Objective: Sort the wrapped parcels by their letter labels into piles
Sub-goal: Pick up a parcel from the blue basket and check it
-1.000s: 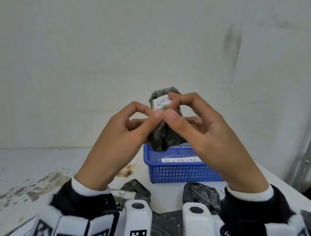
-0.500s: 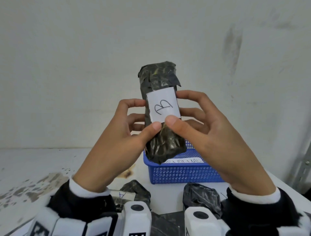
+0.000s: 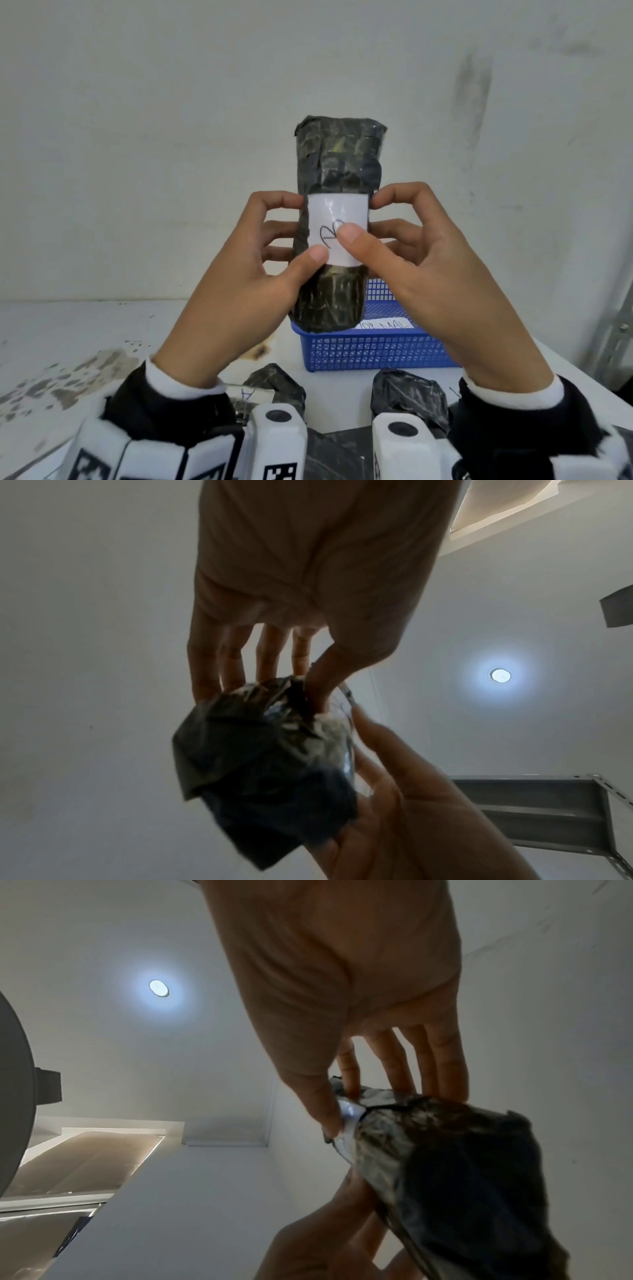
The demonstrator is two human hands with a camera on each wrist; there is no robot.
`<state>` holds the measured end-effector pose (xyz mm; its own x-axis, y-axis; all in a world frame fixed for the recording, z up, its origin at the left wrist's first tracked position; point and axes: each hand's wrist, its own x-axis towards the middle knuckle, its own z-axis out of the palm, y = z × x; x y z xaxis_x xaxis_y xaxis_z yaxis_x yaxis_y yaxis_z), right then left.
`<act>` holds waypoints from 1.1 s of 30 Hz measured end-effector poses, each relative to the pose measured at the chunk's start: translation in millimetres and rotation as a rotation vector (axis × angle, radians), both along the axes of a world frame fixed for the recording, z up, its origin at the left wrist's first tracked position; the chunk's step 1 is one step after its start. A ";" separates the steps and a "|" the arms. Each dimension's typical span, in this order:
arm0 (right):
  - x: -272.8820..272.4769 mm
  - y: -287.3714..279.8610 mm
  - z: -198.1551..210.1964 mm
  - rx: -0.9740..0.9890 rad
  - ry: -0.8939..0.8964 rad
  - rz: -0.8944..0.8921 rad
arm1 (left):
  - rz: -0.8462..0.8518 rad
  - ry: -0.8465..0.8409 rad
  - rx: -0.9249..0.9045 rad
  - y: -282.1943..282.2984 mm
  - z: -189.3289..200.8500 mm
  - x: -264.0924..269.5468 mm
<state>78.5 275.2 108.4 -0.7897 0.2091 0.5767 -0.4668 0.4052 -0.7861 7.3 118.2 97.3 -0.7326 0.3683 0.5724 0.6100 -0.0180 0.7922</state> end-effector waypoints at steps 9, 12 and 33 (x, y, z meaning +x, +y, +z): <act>2.8 -2.8 1.6 0.079 -0.028 -0.030 | 0.048 0.012 0.039 2.2 1.0 1.2; 2.3 -4.3 2.2 0.110 -0.039 -0.044 | 0.054 0.012 0.043 1.3 0.8 -0.2; 2.8 -5.3 2.8 0.005 0.021 0.012 | -0.028 0.038 0.126 3.3 3.1 10.0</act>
